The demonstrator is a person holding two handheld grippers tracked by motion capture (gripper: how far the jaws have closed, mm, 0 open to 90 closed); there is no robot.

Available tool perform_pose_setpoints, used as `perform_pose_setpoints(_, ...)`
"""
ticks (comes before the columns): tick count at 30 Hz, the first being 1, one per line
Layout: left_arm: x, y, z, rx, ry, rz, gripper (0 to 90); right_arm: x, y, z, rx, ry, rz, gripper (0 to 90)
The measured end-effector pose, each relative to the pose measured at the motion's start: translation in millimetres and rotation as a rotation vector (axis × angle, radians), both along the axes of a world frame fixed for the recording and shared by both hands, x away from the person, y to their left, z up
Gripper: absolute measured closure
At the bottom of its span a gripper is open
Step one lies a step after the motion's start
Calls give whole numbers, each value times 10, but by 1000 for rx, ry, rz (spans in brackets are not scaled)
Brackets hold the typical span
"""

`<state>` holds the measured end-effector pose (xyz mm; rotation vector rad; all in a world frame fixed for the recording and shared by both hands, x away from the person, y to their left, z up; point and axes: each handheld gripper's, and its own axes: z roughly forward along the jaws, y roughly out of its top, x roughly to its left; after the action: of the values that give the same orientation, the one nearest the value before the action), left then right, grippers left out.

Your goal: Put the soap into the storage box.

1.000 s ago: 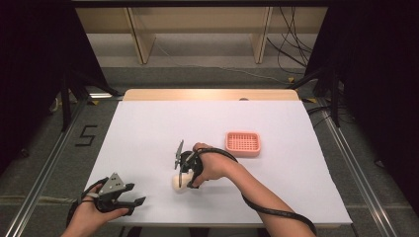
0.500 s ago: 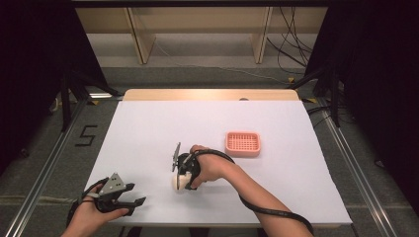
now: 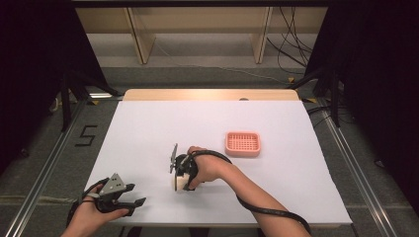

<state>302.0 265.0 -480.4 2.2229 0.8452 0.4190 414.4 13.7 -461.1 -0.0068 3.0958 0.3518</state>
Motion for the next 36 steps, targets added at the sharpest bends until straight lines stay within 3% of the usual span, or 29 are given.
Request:
perform_pose_setpoints(1,-18,-12,-8,-18,20,19,344,-22,8,-3,8,17,-32,385)
perform_pose_setpoints(2,-32,-22,-13,-27,41,36,344,-15,12,-6,11,15,-22,388)
perform_pose_setpoints(3,-7,-5,-5,2,9,8,344,-9,14,-13,13,9,-9,393)
perform_pose_setpoints(7,-1,-2,-8,4,8,-2,343,-12,24,-16,4,11,-4,412)
perform_pose_setpoints(8,-1,-2,-8,6,10,-2,343,-26,20,-13,-3,22,-24,419)
perform_pose_setpoints(11,-16,-11,-12,-7,24,10,343,-7,17,-9,-9,14,11,453)
perform_pose_setpoints(14,-14,-9,-12,-5,23,7,343,-10,20,-5,-11,18,10,473)
perform_pose_setpoints(18,-13,-7,-13,-2,23,5,343,-41,17,1,-11,40,-41,498)
perform_pose_setpoints(19,-10,-5,-13,1,20,3,343,-20,12,1,-7,20,-11,499)
perform_pose_setpoints(21,-7,-2,-12,6,18,0,343,-23,20,-7,20,21,-11,500)
perform_pose_setpoints(22,-6,-1,-12,9,17,-2,343,-25,19,-17,37,33,-15,500)
perform_pose_setpoints(23,-7,-2,-12,7,19,0,343,-53,12,-3,11,55,-60,500)
perform_pose_setpoints(25,-6,-3,-13,7,19,0,343,-56,11,-3,12,52,-57,500)
perform_pose_setpoints(26,-36,-24,-25,-26,52,35,343,-55,11,-2,11,53,-57,501)
perform_pose_setpoints(28,-33,-21,-24,-21,51,33,343,-56,12,-2,11,54,-63,501)
perform_pose_setpoints(29,-32,-19,-24,-18,51,30,343,-44,13,-6,21,47,-50,501)
perform_pose_setpoints(30,-27,-15,-20,-15,42,21,343,-6,21,-22,48,26,1,501)
perform_pose_setpoints(33,-4,1,-11,8,19,-1,343,-4,22,-22,51,24,5,501)
perform_pose_setpoints(34,-33,-19,-25,-21,52,32,343,1,21,-23,53,21,6,501)
perform_pose_setpoints(36,-31,-18,-23,-19,51,30,343,-18,15,-22,45,47,-27,502)
